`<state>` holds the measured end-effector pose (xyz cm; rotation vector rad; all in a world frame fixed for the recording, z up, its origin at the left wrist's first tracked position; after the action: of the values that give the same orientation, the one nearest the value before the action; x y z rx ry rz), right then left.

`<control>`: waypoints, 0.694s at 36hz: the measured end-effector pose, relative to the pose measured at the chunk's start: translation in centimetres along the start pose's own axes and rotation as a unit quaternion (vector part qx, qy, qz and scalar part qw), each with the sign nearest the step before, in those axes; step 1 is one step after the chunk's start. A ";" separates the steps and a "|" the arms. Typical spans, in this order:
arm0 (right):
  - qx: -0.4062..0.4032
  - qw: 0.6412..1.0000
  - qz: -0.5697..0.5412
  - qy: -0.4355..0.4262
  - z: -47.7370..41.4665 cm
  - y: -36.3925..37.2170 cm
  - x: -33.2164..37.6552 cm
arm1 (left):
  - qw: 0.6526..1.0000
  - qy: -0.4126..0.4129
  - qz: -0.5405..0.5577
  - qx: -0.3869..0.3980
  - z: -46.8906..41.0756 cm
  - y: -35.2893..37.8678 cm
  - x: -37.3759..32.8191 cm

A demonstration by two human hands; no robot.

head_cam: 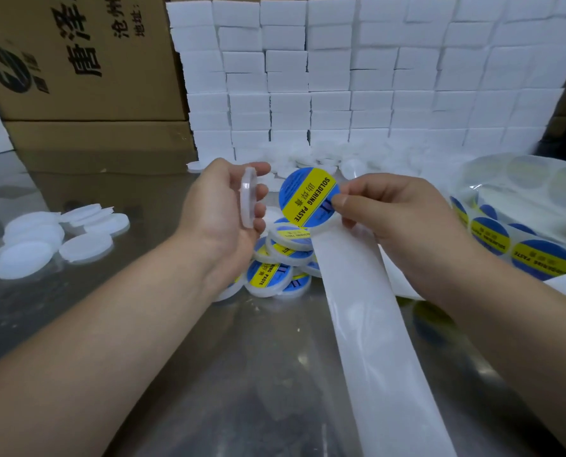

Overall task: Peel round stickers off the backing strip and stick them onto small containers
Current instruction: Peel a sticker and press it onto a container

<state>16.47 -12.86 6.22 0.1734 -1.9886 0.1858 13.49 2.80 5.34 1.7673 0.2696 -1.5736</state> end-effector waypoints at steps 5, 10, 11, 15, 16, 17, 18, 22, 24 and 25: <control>0.031 1.000 0.005 -0.001 0.2 0.4 -0.1 | 0.999 0.002 0.037 -0.003 -0.5 0.3 0.0; 0.041 0.999 0.006 0.013 0.4 0.5 -0.1 | 0.999 0.042 0.020 -0.009 -0.8 0.5 0.3; 0.041 0.999 0.007 0.014 0.4 0.5 -0.1 | 0.999 0.048 0.021 0.002 -0.8 0.5 0.3; 0.044 0.999 0.011 0.019 0.3 0.5 -0.2 | 0.997 0.034 0.041 0.063 -0.5 0.8 0.4; 0.044 0.999 0.010 0.023 0.3 0.5 -0.3 | 0.996 0.020 0.049 0.072 -0.3 0.9 0.5; 0.045 0.999 0.005 0.027 0.2 0.5 -0.3 | 0.995 0.008 0.051 0.084 -0.1 1.0 0.5; 0.047 0.998 0.000 0.032 0.2 0.5 -0.4 | 0.994 0.004 0.050 0.098 0.1 1.1 0.5; 0.059 0.997 -0.008 0.045 0.1 0.4 -0.6 | 0.991 0.013 0.032 0.132 0.4 1.1 0.7; 0.059 0.997 -0.005 0.047 0.0 0.3 -0.7 | 0.989 0.014 0.036 0.143 0.4 1.1 0.7; 0.057 0.997 -0.002 0.047 0.0 0.3 -0.7 | 0.988 0.011 0.039 0.146 0.4 1.1 0.7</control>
<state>16.74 -12.55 5.54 0.2388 -1.8840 0.2999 14.04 1.56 5.10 1.9925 -0.0220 -1.6010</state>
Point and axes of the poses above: each hand's wrist, its own z-axis away from the middle knuckle, its own y-axis out of the palm, x = y × z, the point moved 3 cm from there along -z, towards the middle knuckle, and after that the axes turned 13 degrees about -x, right-handed, at the moved point
